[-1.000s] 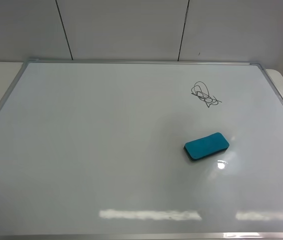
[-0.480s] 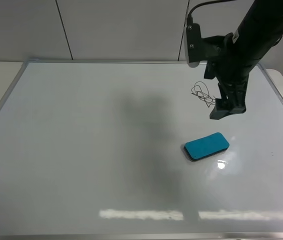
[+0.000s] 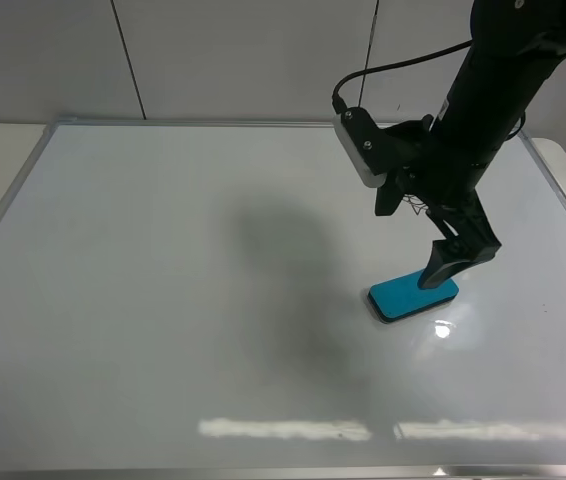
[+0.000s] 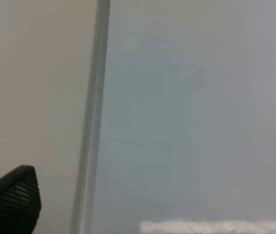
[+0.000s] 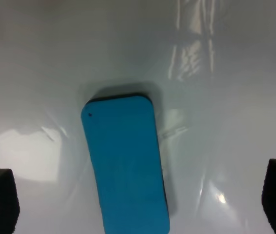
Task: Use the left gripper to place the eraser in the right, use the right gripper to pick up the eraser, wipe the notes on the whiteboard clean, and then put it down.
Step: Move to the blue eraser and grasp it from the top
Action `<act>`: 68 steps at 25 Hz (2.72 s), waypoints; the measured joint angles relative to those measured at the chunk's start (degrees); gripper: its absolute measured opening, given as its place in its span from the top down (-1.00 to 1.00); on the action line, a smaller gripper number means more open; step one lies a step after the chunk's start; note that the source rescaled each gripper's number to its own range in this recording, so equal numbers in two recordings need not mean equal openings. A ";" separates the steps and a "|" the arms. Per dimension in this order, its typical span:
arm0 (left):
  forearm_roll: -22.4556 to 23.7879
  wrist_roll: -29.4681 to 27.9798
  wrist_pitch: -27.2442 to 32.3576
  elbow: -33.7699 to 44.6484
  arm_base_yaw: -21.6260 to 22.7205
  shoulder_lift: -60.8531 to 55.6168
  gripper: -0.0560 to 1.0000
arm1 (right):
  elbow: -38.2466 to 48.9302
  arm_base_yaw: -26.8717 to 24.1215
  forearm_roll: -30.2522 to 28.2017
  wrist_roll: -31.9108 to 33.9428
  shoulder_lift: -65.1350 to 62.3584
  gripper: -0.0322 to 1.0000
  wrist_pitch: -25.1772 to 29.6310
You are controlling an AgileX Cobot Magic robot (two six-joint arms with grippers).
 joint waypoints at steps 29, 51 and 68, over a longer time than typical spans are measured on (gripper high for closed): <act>0.00 0.00 0.00 0.00 0.00 0.00 -1.00 | 14.09 -0.05 -13.03 3.37 0.00 -1.00 -20.06; 0.00 0.00 0.00 0.00 0.00 0.00 -1.00 | 14.11 -0.05 -11.24 3.54 6.77 -1.00 -25.13; 0.00 0.00 0.00 0.00 0.00 0.00 -1.00 | 14.11 -0.12 -9.07 3.62 6.98 0.39 -24.89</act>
